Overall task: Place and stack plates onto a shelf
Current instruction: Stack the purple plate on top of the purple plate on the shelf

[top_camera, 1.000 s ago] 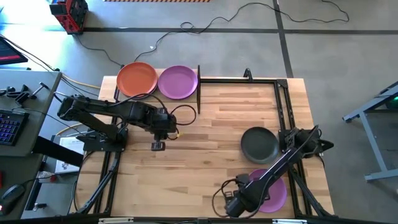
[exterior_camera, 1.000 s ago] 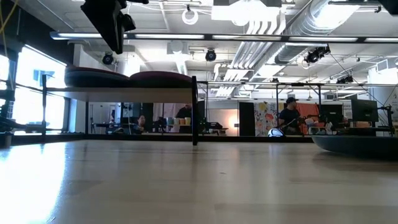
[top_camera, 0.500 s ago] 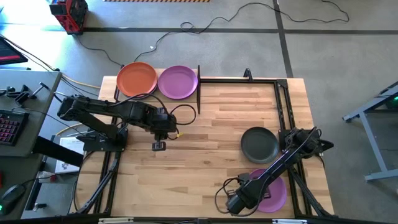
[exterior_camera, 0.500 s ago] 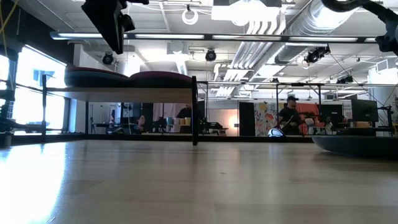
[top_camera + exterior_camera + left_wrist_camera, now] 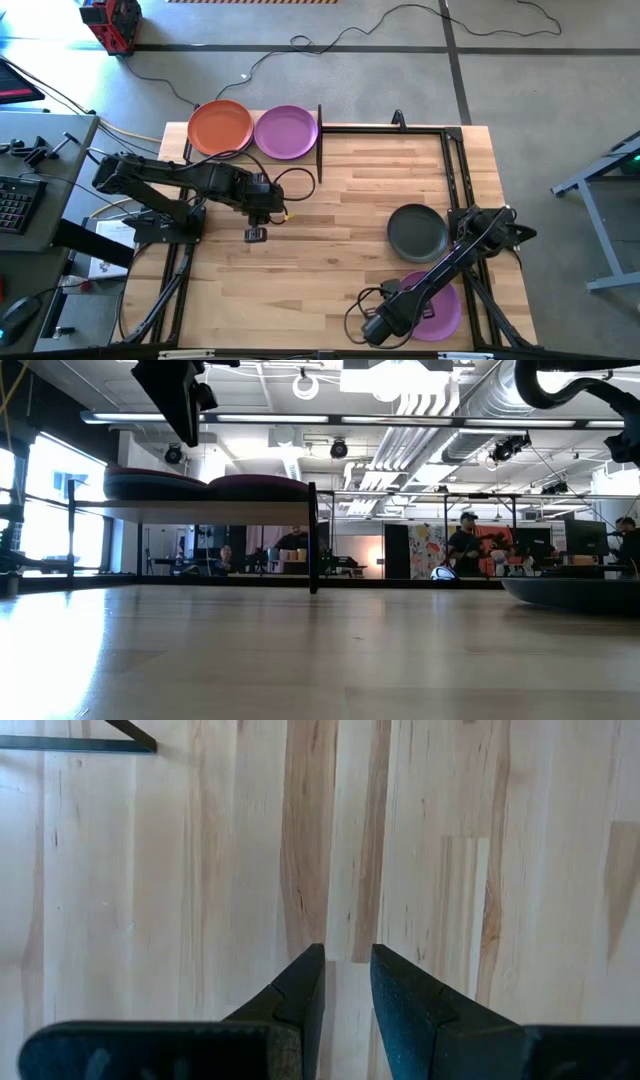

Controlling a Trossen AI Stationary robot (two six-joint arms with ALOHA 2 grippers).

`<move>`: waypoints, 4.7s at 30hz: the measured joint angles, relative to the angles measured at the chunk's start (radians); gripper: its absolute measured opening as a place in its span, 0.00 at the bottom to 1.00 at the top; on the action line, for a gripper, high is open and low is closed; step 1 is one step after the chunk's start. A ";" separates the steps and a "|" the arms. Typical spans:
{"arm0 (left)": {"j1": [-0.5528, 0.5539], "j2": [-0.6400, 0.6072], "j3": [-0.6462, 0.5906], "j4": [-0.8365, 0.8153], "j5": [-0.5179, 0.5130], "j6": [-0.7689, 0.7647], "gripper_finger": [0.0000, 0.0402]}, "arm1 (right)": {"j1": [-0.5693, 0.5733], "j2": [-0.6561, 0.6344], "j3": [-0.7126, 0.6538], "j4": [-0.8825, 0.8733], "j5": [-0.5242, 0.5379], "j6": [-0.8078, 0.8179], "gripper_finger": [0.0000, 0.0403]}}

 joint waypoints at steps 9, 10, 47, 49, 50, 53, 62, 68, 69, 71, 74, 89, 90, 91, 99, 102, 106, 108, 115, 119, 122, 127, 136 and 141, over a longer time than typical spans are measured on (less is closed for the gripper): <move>0.000 0.000 0.000 0.001 0.000 0.000 0.18 | 0.000 0.000 0.018 0.008 -0.008 -0.025 0.02; 0.000 0.000 0.000 0.001 0.000 0.000 0.18 | -0.001 0.000 0.025 0.009 -0.008 -0.025 0.02; 0.094 0.005 -0.015 -0.001 -0.009 -0.221 0.26 | -0.253 0.000 0.759 -0.514 0.449 -0.802 0.00; 0.108 0.005 -0.028 0.000 -0.005 -0.260 0.29 | -0.283 0.000 0.771 -0.515 0.438 -0.914 0.00; 0.120 0.005 -0.034 0.000 0.004 -0.288 0.31 | -0.298 0.000 0.777 -0.515 0.431 -0.976 0.00; 0.163 0.005 -0.052 -0.003 0.051 -0.377 0.32 | -0.345 0.001 0.796 -0.520 0.380 -1.174 0.00; 0.290 0.005 -0.057 -0.001 0.214 -0.572 0.30 | -0.459 0.001 0.845 -0.533 0.279 -1.706 0.00; 0.353 0.005 -0.057 0.048 0.276 -0.635 0.29 | -0.522 0.001 0.847 -0.533 0.213 -2.031 0.00; 0.362 0.005 -0.057 0.068 0.282 -0.649 0.29 | -0.531 0.001 0.847 -0.533 0.204 -2.072 0.00; 0.379 0.005 -0.057 0.107 0.288 -0.679 0.29 | -0.546 0.001 0.847 -0.533 0.193 -2.146 0.00; 0.400 0.005 -0.057 0.154 0.315 -0.692 0.29 | -0.560 0.001 0.847 -0.533 0.179 -2.246 0.00; 0.439 0.005 -0.057 0.222 0.392 -0.848 0.29 | -0.608 0.001 0.847 -0.533 0.258 -2.539 0.00; 0.439 0.005 -0.056 0.227 0.392 -0.854 0.29 | -0.611 0.001 0.847 -0.533 0.271 -2.544 0.00; 0.439 0.005 -0.056 0.229 0.392 -0.857 0.29 | -0.614 0.001 0.847 -0.533 0.282 -2.552 0.00; 0.439 0.005 -0.056 0.231 0.391 -0.878 0.29 | -0.620 0.001 0.847 -0.532 0.335 -2.566 0.00; 0.439 0.005 -0.056 0.232 0.391 -0.885 0.29 | -0.620 0.001 0.847 -0.532 0.368 -2.565 0.00; 0.439 0.005 -0.056 0.233 0.385 -0.884 0.26 | -0.620 0.001 0.847 -0.527 0.371 -2.565 0.00; 0.439 0.005 -0.056 0.233 0.382 -0.884 0.23 | -0.620 0.001 0.847 -0.520 0.371 -2.561 0.00; 0.439 0.005 -0.056 0.243 0.374 -0.865 0.09 | -0.620 0.001 0.847 -0.507 0.399 -2.559 0.00; 0.438 0.005 -0.054 0.264 0.337 -0.866 0.03 | -0.619 0.001 0.847 -0.502 0.397 -2.556 0.00; 0.434 0.005 -0.054 0.292 0.320 -0.863 0.01 | -0.618 0.001 0.846 -0.507 0.395 -2.543 0.00; 0.433 0.005 -0.054 0.316 0.309 -0.850 0.01 | -0.618 0.001 0.846 -0.515 0.402 -2.539 0.00; 0.433 0.005 -0.054 0.312 0.251 -0.831 0.01 | -0.617 0.001 0.846 -0.534 0.493 -2.516 0.18; 0.440 -0.004 -0.042 0.257 0.206 -0.797 0.01 | -0.618 -0.019 0.846 -0.534 0.507 -2.485 0.28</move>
